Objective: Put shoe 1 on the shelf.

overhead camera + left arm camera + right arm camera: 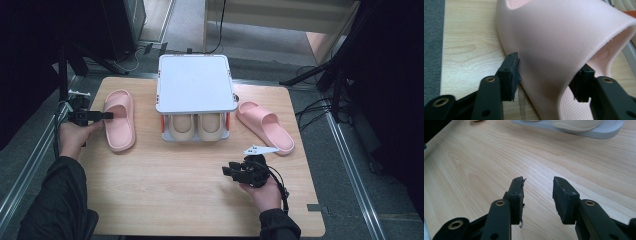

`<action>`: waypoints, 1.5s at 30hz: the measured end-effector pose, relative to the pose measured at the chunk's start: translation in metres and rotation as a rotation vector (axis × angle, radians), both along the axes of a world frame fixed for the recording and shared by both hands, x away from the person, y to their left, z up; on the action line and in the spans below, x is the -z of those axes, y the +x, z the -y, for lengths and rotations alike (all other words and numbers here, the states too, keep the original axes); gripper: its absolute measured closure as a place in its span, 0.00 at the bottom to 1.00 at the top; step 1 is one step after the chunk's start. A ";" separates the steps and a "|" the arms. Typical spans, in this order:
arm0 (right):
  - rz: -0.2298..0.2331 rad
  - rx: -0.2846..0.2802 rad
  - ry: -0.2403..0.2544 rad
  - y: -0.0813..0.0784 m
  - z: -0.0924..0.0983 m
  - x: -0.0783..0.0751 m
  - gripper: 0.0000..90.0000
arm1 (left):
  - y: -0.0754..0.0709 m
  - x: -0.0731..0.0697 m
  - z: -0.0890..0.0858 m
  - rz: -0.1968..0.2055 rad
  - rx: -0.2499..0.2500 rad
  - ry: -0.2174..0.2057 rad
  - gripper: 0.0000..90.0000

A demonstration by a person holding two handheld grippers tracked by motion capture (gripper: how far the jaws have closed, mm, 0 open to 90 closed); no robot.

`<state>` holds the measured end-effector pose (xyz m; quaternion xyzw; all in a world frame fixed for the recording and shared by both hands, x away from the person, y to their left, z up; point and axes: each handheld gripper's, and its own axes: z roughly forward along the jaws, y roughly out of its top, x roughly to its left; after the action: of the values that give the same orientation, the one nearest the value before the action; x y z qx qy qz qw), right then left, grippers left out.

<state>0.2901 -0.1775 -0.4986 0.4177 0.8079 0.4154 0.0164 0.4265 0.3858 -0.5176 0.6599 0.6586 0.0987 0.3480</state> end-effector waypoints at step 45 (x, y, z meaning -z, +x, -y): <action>0.035 -0.088 0.030 0.022 -0.022 -0.016 0.68 | -0.101 -0.066 0.042 0.029 0.131 0.095 0.92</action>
<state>0.3117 -0.1557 -0.4826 0.3744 0.8188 0.4352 0.0060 0.3252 0.3434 -0.4515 0.7158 0.6034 0.1163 0.3317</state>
